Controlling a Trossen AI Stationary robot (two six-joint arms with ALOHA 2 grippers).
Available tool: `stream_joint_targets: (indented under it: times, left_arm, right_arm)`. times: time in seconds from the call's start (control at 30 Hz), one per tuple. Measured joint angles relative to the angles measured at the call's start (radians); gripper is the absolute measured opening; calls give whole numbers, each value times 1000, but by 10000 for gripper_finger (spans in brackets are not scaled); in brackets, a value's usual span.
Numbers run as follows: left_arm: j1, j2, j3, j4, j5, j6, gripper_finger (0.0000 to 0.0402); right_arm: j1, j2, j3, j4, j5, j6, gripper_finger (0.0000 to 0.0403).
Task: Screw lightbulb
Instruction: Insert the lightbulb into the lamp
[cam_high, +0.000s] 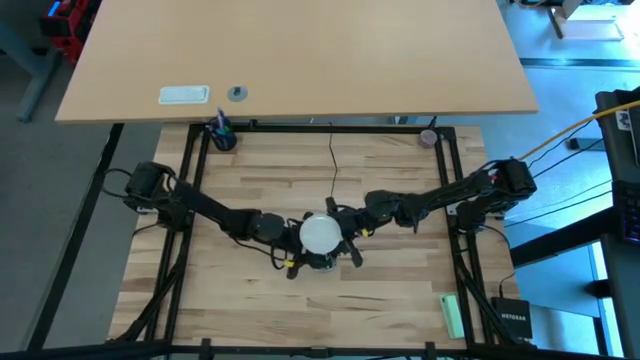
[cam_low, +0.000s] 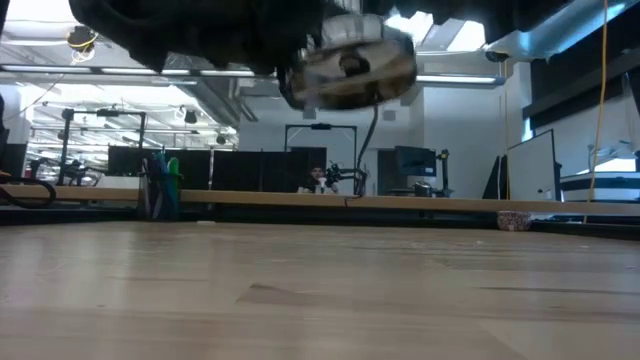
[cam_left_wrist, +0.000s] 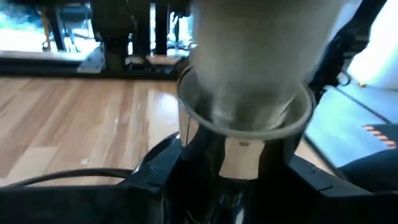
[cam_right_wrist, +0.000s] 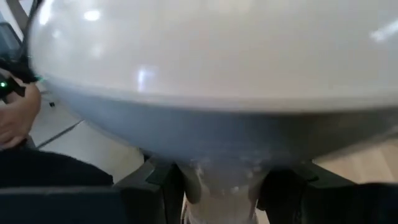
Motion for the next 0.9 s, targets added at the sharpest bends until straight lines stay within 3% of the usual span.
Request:
stream_joint_targets:
  times: [0.2,0.4,0.7,0.9]
  left_arm:
    - [-9,-12,-1,-6,-9,3,161]
    - [-9,-11,-3,-42,-115,-9,161]
    - [-15,-11,-3,-28,-283,-11,161]
    - [-41,-11,-3,-37,-402,17,161]
  right_arm:
    - [0,-2,1,-11,21,-1,160]
    - [-1,-3,2,-94,72,0,160]
    - [14,-5,-3,-106,281,-45,159]
    - [81,-4,-75,2,554,-63,159]
